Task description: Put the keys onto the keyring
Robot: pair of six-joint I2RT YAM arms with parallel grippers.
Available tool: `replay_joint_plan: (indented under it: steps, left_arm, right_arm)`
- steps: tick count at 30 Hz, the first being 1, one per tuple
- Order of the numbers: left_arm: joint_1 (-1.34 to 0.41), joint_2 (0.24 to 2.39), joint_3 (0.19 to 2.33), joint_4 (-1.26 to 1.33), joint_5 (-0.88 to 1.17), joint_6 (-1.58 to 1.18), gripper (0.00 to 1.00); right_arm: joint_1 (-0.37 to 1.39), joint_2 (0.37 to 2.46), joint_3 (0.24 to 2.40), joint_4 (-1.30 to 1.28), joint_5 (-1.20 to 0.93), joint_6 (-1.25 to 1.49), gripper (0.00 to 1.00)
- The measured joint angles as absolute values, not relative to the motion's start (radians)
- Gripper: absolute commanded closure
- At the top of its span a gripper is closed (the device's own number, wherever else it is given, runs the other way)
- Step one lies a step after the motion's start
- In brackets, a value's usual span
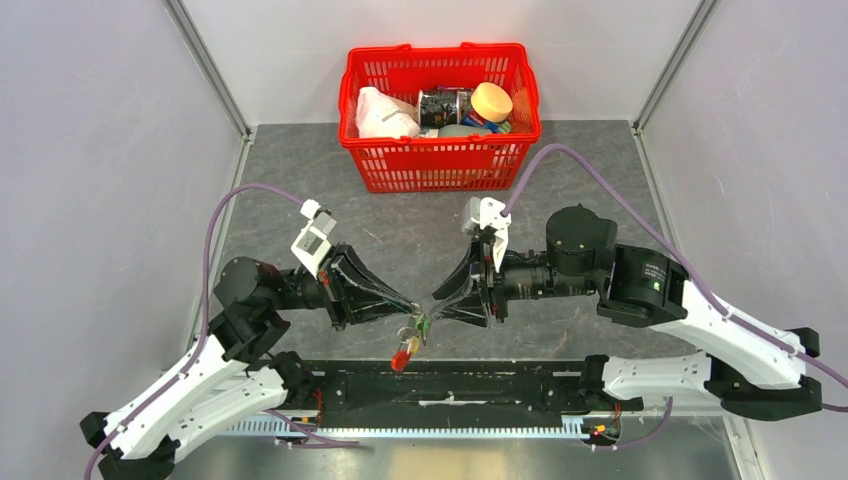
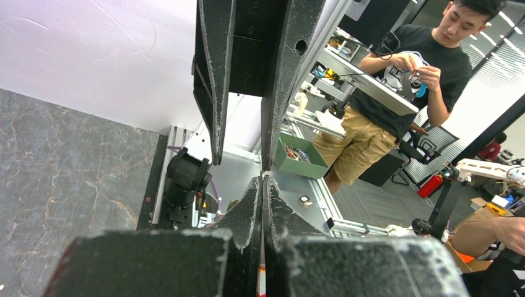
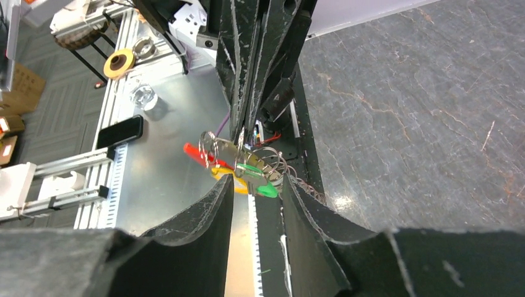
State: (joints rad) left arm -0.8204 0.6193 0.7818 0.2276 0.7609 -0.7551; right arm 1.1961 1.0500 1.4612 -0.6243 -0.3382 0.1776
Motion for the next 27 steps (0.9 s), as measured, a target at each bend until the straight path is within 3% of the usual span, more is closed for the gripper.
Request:
replay_joint_plan:
  steps: [21, 25, 27]
  left_arm:
    - [-0.82, 0.593, 0.778, 0.241, 0.733, -0.76, 0.98]
    - [-0.82, 0.592, 0.778, 0.241, 0.731, -0.759, 0.98]
    - [-0.82, 0.591, 0.778, 0.241, 0.727, -0.76, 0.98]
  right_arm:
    - [1.196, 1.085, 1.414, -0.464, -0.37, 0.356, 0.6]
    - [1.196, 1.093, 1.399, -0.45, -0.379, 0.368, 0.71]
    - [1.196, 1.097, 1.397, -0.448, -0.385, 0.373, 0.81]
